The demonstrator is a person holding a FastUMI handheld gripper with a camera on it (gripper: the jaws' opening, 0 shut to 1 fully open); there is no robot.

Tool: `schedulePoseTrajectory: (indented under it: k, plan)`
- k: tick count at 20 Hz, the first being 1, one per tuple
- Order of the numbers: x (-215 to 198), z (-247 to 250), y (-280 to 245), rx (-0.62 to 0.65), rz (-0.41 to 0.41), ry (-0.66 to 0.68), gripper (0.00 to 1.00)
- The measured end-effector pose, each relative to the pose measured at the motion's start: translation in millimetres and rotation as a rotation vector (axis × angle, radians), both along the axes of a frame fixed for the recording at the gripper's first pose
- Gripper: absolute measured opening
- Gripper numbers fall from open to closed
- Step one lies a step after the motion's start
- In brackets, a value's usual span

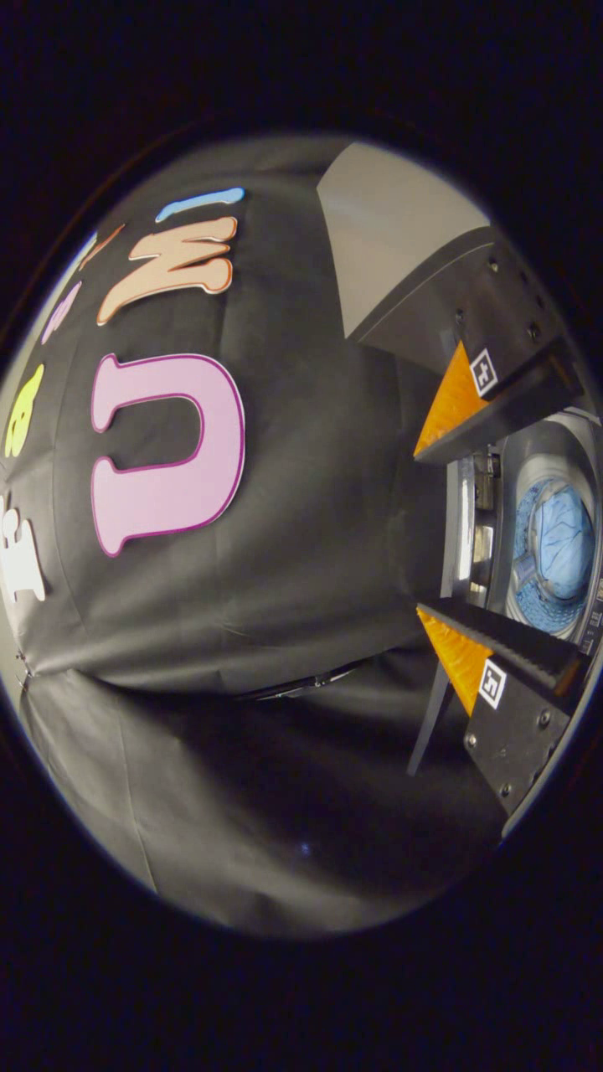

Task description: Put the clothes into the washing machine and then close the washing machine lid.

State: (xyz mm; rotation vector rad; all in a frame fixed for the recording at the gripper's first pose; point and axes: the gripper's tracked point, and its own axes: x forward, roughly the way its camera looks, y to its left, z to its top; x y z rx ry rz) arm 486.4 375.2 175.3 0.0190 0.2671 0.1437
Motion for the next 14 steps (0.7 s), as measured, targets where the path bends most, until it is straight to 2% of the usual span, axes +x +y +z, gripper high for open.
schedulePoseTrajectory:
  k: [8, 14]
  plan:
    - [3, -2, -4, 0.007, 0.001, 0.046, 0.98]
    - [8, 6, -5, 0.051, 0.023, -0.053, 0.97]
